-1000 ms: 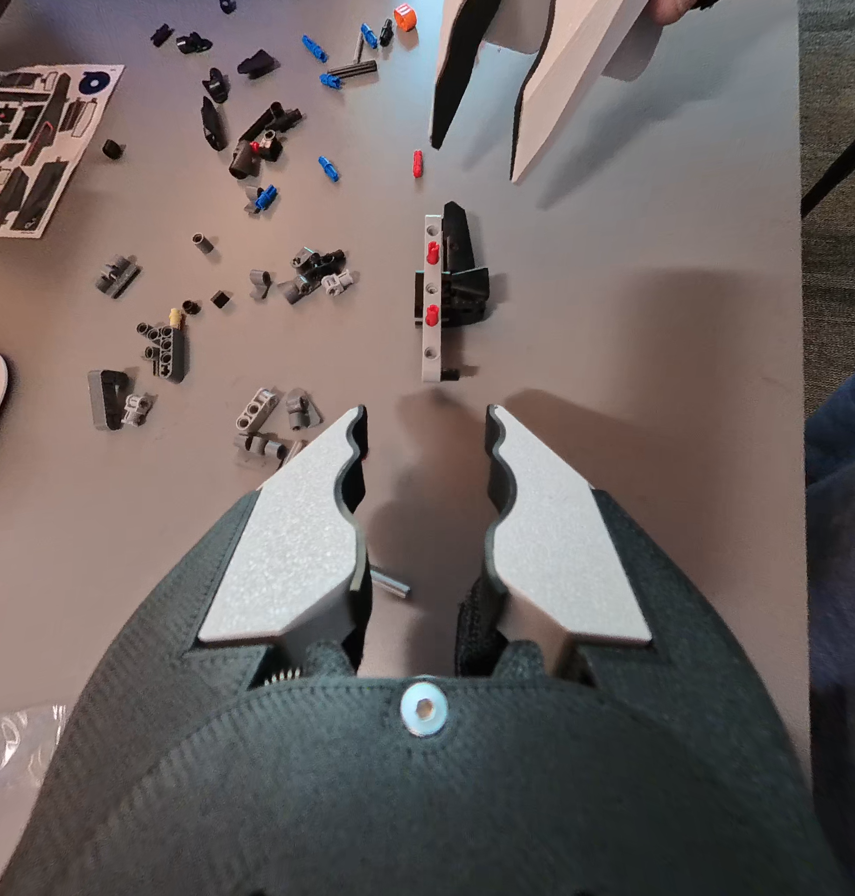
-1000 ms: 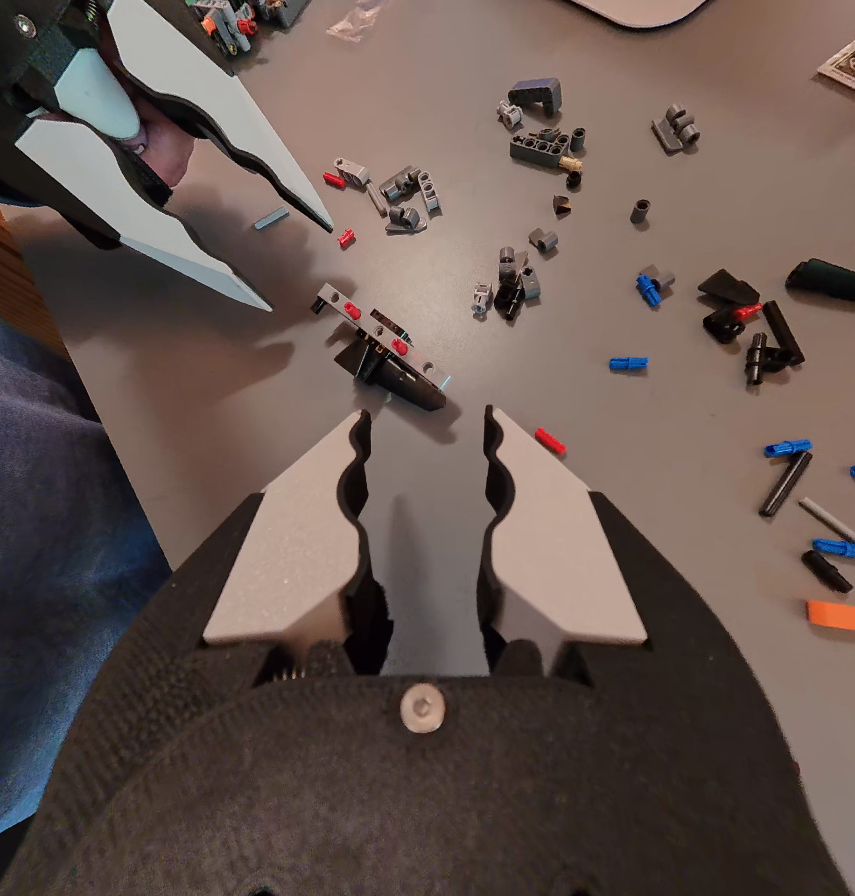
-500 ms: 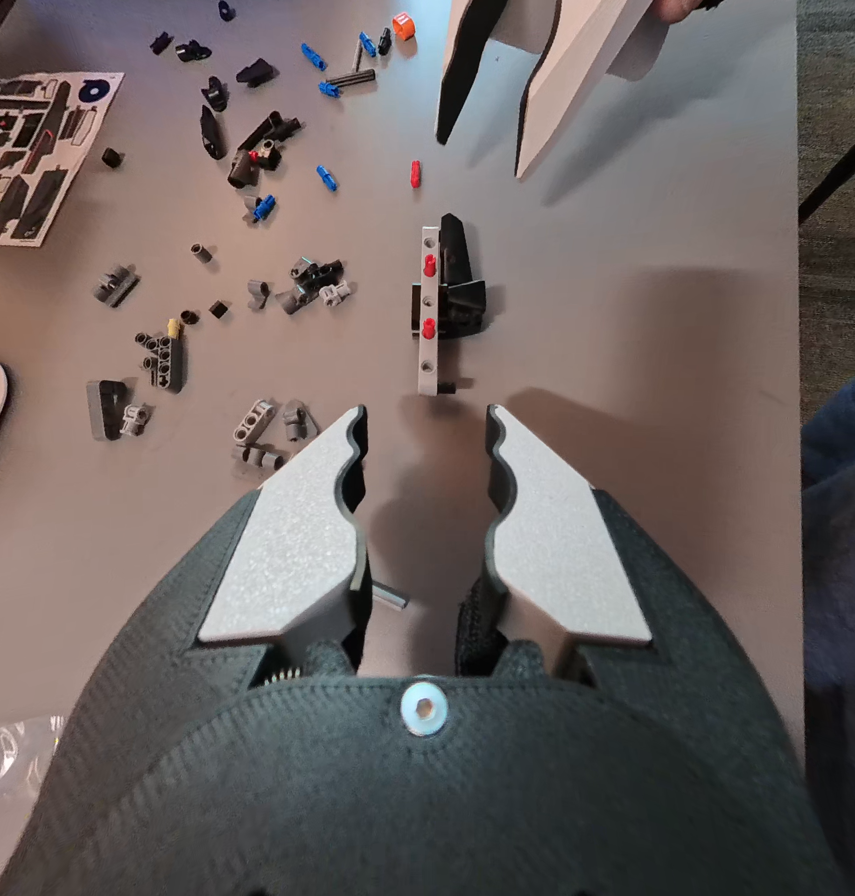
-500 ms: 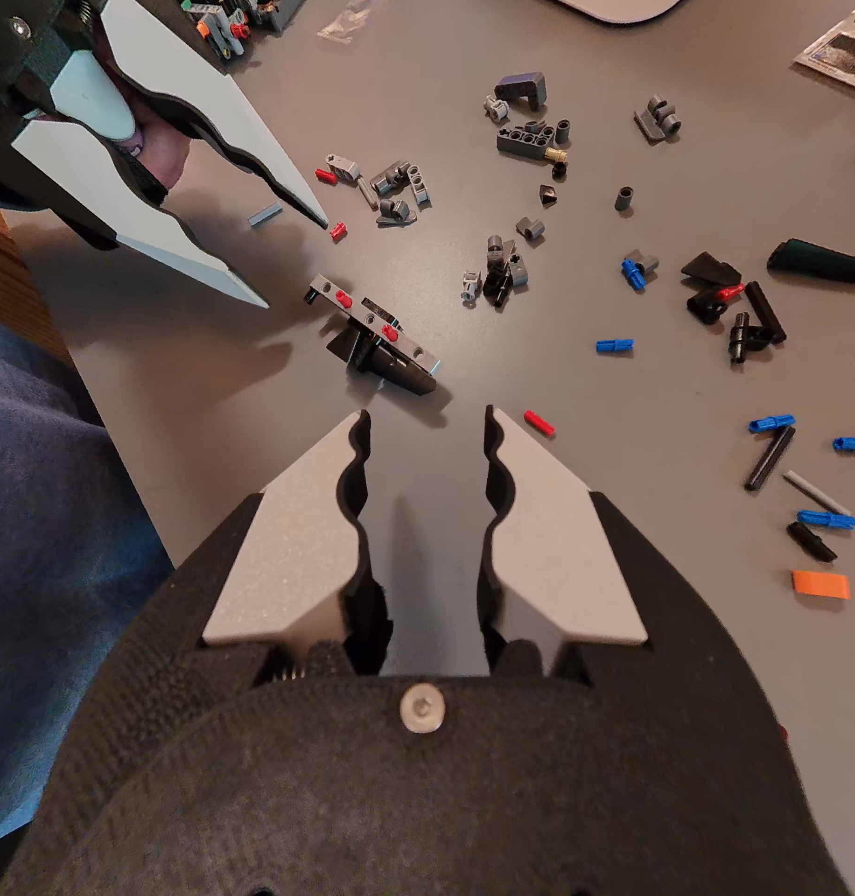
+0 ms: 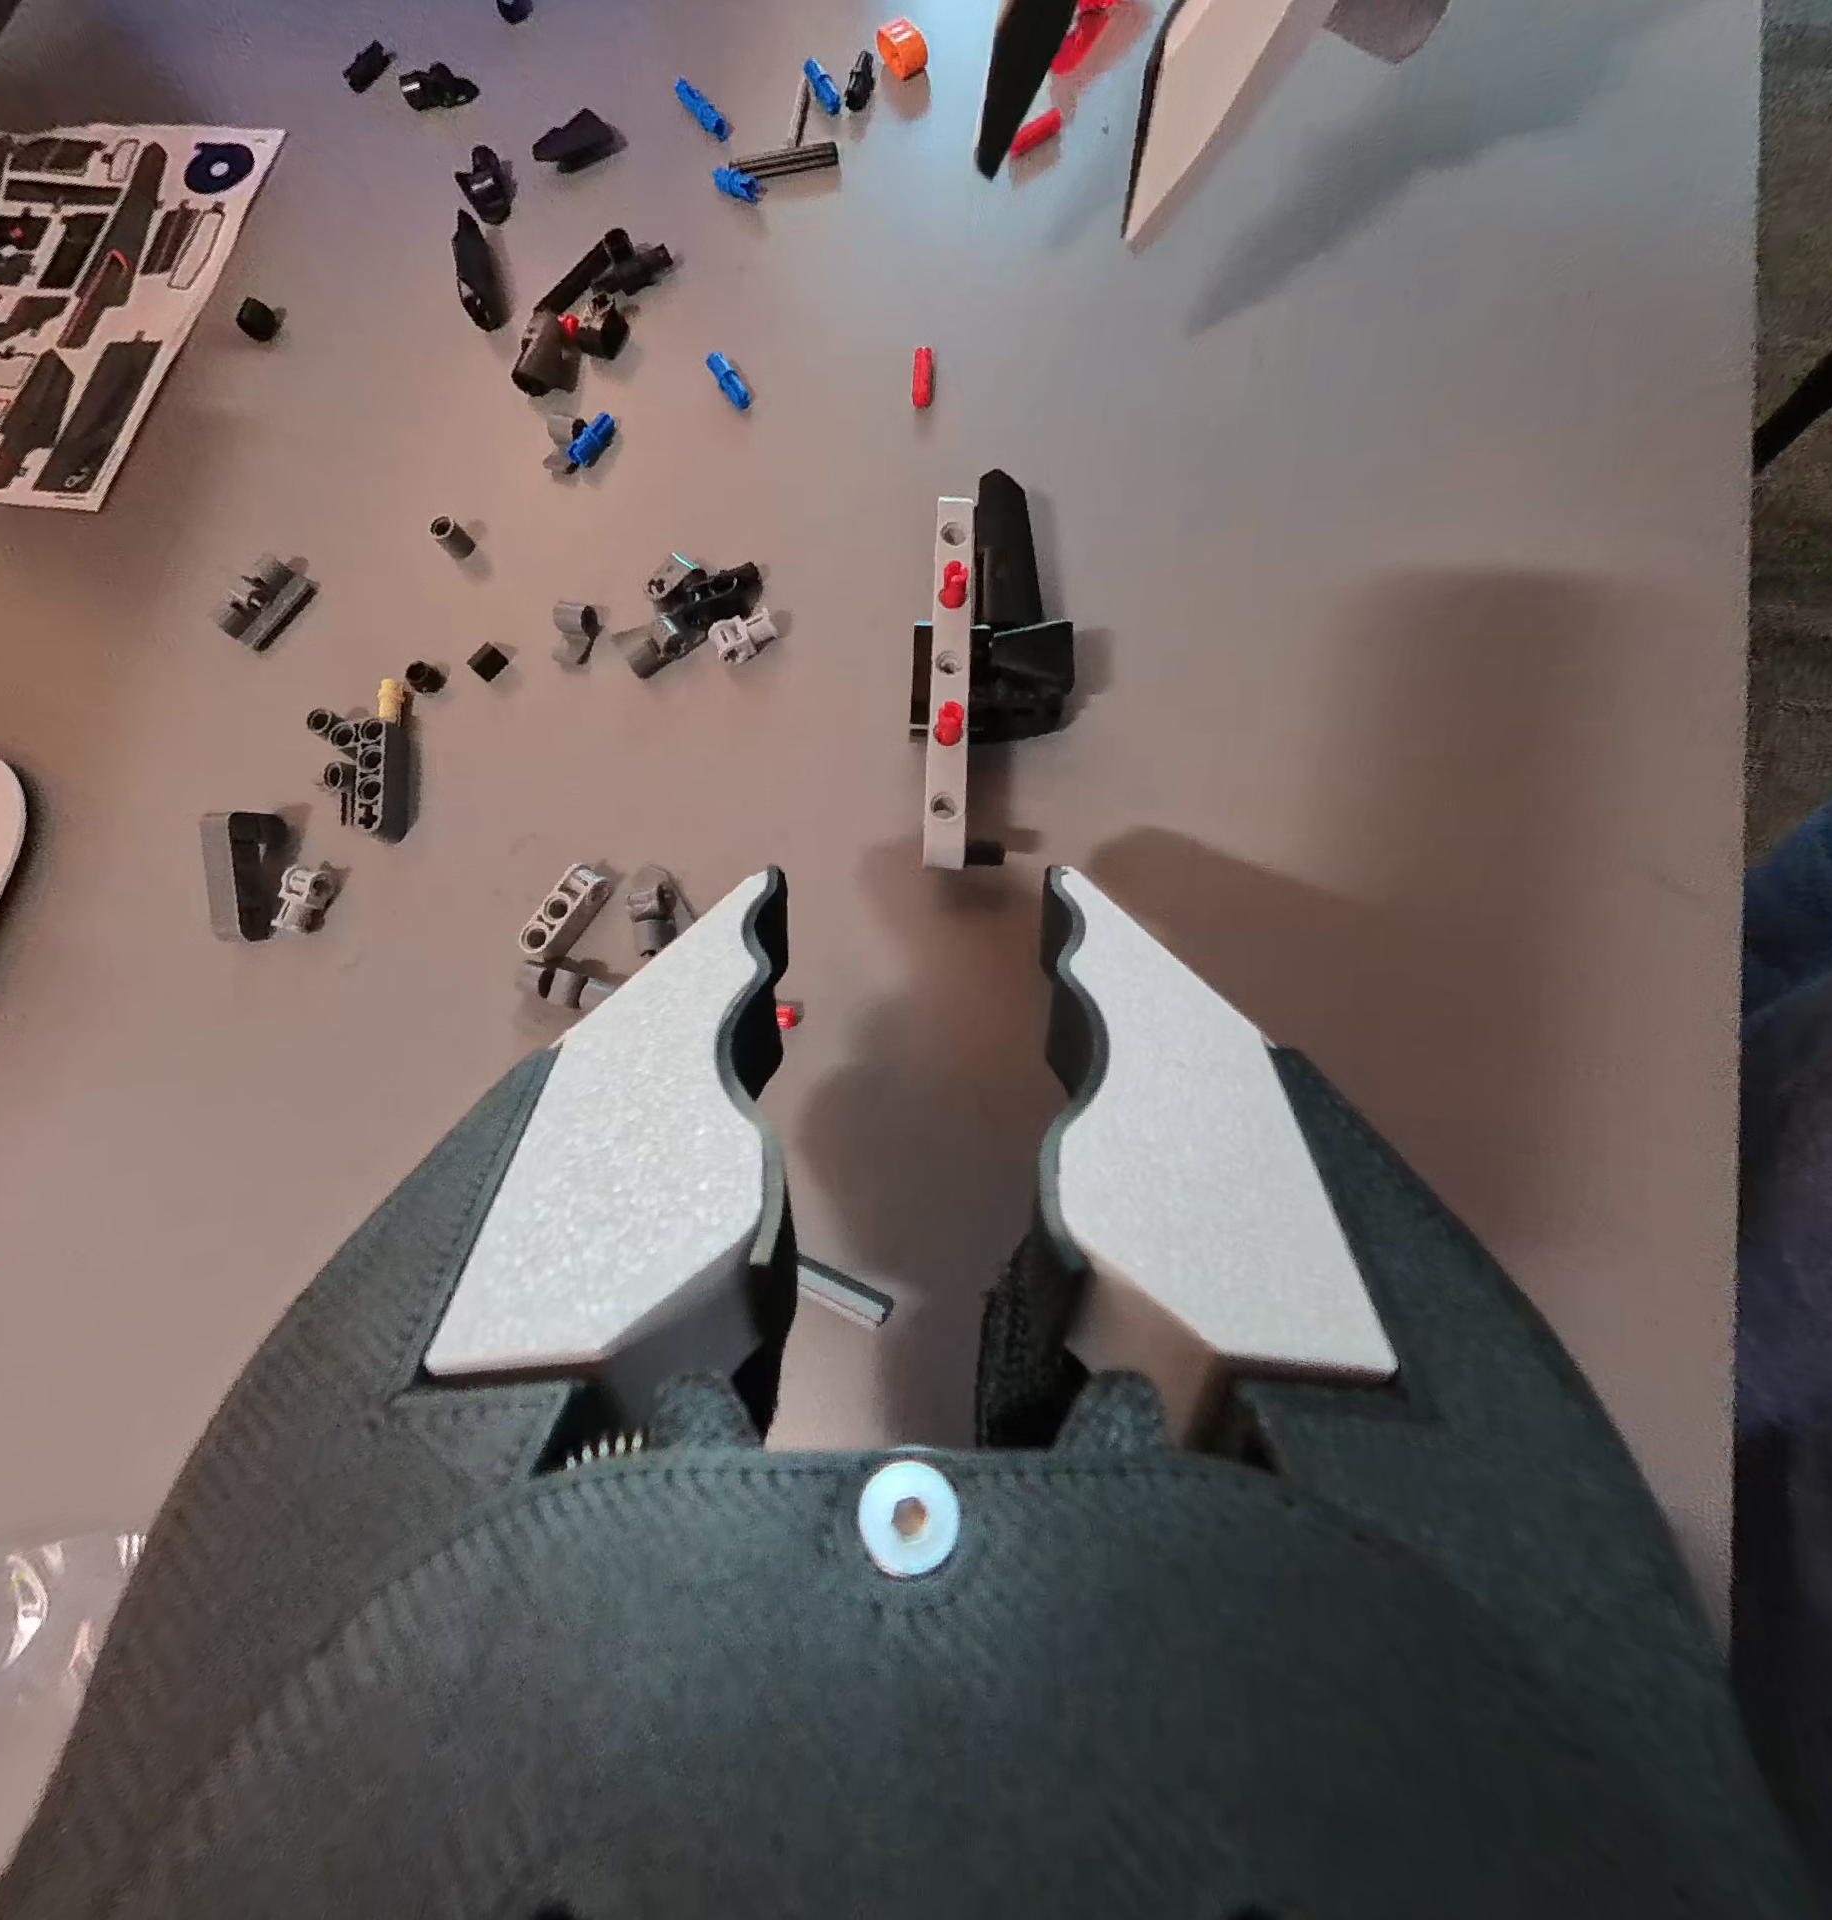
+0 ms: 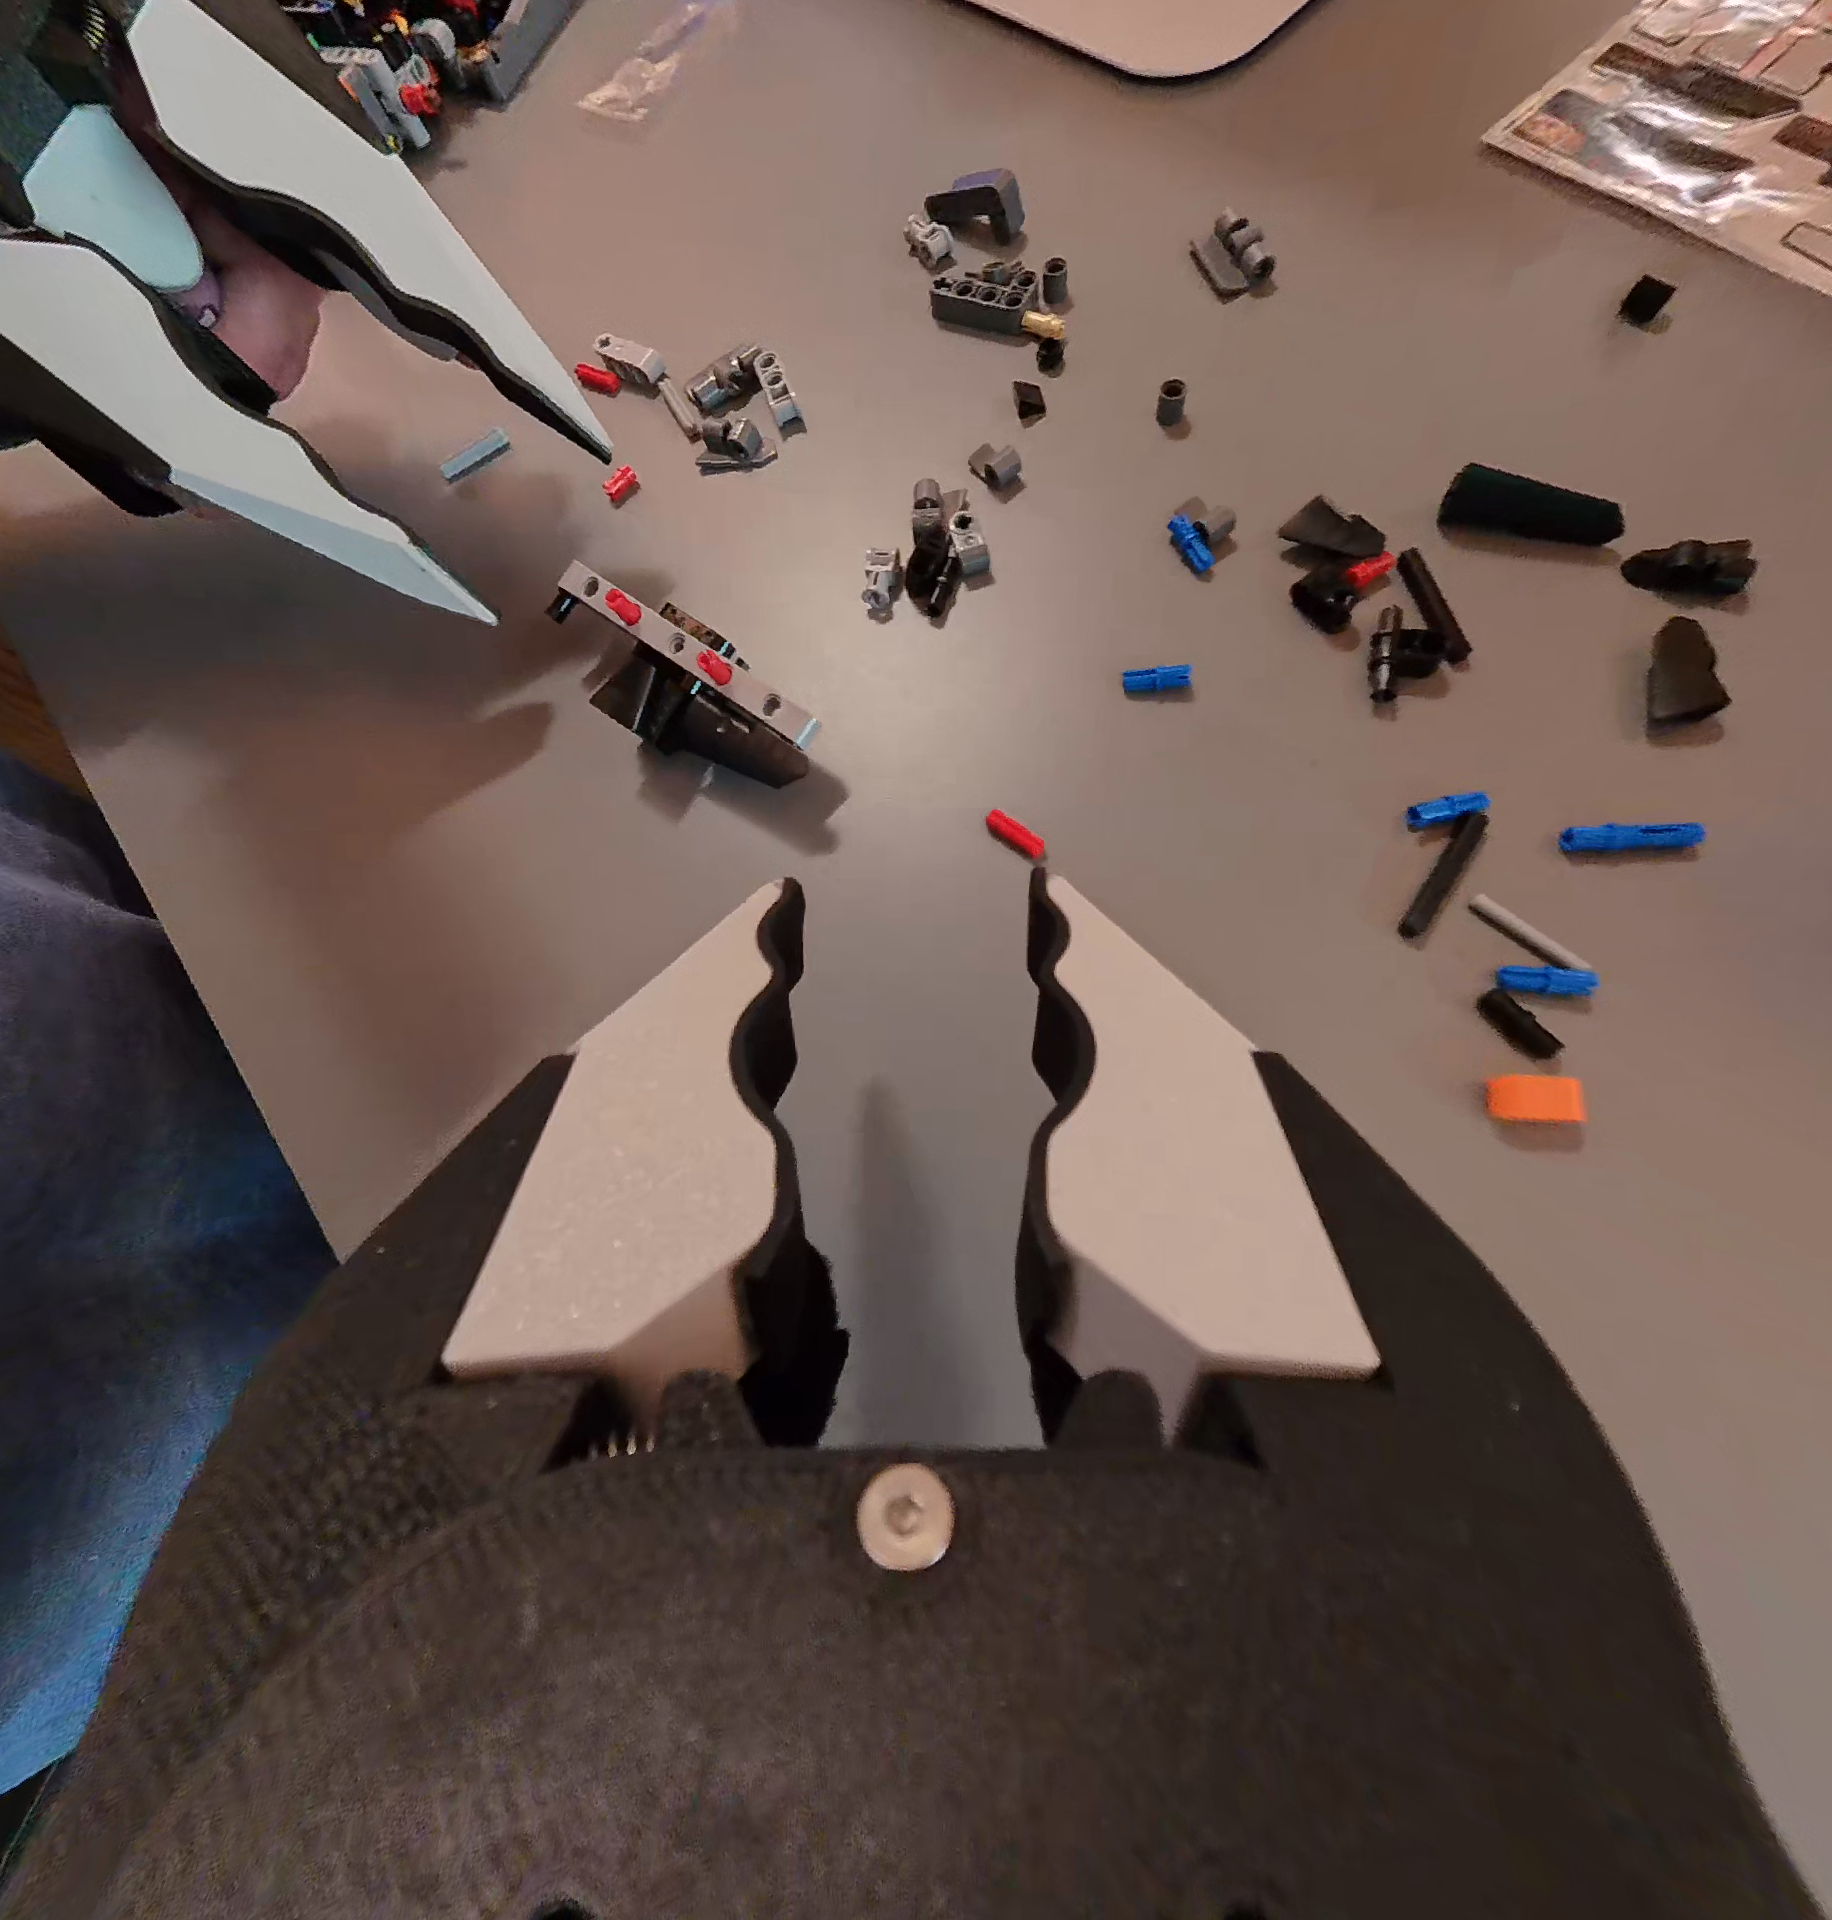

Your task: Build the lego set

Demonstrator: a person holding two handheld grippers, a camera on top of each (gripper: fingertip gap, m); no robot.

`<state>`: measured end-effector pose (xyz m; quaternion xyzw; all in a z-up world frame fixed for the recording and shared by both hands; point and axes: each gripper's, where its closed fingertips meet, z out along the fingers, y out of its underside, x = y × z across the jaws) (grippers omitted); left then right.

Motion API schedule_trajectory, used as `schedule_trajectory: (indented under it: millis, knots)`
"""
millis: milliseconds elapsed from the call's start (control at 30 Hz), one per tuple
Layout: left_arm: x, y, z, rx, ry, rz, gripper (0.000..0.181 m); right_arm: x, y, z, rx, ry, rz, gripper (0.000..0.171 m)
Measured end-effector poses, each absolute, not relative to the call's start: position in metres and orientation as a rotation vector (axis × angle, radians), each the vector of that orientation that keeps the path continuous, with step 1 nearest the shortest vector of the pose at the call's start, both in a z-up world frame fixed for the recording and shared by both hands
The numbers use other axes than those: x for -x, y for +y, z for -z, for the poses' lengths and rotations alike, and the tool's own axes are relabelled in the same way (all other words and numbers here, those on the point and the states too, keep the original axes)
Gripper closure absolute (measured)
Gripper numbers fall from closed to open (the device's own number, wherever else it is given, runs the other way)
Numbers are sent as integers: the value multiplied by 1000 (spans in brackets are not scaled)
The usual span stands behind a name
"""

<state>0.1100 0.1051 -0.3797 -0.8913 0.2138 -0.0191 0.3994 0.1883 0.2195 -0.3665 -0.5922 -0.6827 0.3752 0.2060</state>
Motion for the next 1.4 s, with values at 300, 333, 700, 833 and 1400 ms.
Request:
schedule_trajectory:
  millis: [300,333,700,833,1400]
  knots:
    - [-105,104,382,2281,491,60,133,-202,266,374,1702,-1841,-918,135]
    - [-105,104,382,2283,486,63,133,-201,268,375,1699,-1843,-912,135]
    - [-100,112,380,2294,430,46,134,-128,301,369,1566,-1911,-806,144]
    - [-96,112,378,2300,407,33,134,-96,323,368,1496,-1949,-702,146]
    - [-81,120,370,2282,346,3,135,-62,326,395,1349,-2232,-657,171]
